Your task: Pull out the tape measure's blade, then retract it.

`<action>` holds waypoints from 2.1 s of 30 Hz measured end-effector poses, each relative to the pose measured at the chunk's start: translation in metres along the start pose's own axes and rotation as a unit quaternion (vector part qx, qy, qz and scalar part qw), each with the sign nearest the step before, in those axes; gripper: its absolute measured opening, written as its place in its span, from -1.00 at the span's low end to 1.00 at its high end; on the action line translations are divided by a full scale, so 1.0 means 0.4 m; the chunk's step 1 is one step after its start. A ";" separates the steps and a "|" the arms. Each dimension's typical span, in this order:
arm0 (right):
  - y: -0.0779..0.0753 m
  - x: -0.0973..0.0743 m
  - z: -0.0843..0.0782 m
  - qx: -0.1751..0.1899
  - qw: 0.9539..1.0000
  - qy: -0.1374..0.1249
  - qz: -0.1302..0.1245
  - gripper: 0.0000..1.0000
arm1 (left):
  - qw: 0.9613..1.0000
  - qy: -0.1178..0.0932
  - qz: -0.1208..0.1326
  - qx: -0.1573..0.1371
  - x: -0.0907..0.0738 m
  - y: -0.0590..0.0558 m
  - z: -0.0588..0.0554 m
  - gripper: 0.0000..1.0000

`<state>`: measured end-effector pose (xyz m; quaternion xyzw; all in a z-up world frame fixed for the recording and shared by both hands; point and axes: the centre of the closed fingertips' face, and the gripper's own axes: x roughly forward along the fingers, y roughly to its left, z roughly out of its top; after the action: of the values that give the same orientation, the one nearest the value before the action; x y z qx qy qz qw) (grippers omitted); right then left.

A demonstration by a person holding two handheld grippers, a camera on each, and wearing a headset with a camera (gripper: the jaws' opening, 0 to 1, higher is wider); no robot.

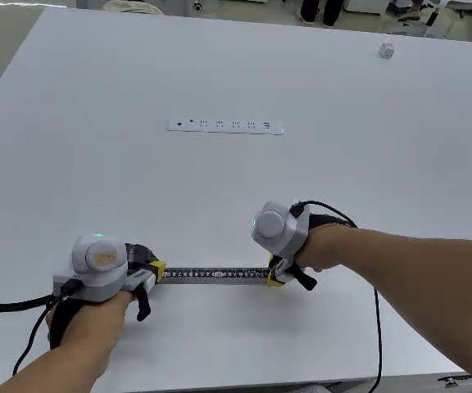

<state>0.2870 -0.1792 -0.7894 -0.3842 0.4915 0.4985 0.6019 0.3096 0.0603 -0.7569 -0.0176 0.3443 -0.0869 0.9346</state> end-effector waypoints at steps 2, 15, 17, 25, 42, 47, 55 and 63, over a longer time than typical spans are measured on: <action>0.000 0.000 0.001 0.000 1.000 0.000 0.000 -0.71 | 1.000 0.000 0.000 0.000 0.001 0.000 0.000 0.25; 0.004 0.004 0.016 0.003 1.000 -0.003 -0.001 -0.71 | 1.000 0.001 -0.002 0.000 0.002 -0.001 0.000 0.25; 0.003 0.005 0.017 0.004 1.000 -0.004 -0.001 -0.71 | 1.000 0.001 -0.003 0.001 0.001 -0.001 0.000 0.25; 0.006 0.007 0.022 0.006 1.000 -0.006 0.001 -0.71 | 1.000 0.001 -0.003 0.001 0.000 -0.002 0.000 0.25; 0.010 0.010 0.038 0.003 1.000 -0.007 0.001 -0.71 | 1.000 0.002 -0.004 0.000 0.002 -0.001 0.000 0.25; 0.010 0.010 0.040 0.004 1.000 -0.009 0.002 -0.71 | 1.000 0.002 -0.005 -0.001 0.002 -0.001 0.000 0.25; 0.012 0.012 0.047 0.002 1.000 -0.009 0.001 -0.71 | 1.000 0.001 -0.006 0.000 0.001 -0.001 -0.001 0.25; 0.014 0.014 0.053 0.002 1.000 -0.011 0.002 -0.71 | 1.000 0.002 -0.005 0.000 0.001 -0.002 -0.001 0.25</action>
<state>0.2862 -0.1569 -0.7901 -0.3765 0.4871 0.5026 0.6070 0.3093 0.0595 -0.7574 -0.0195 0.3458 -0.0919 0.9336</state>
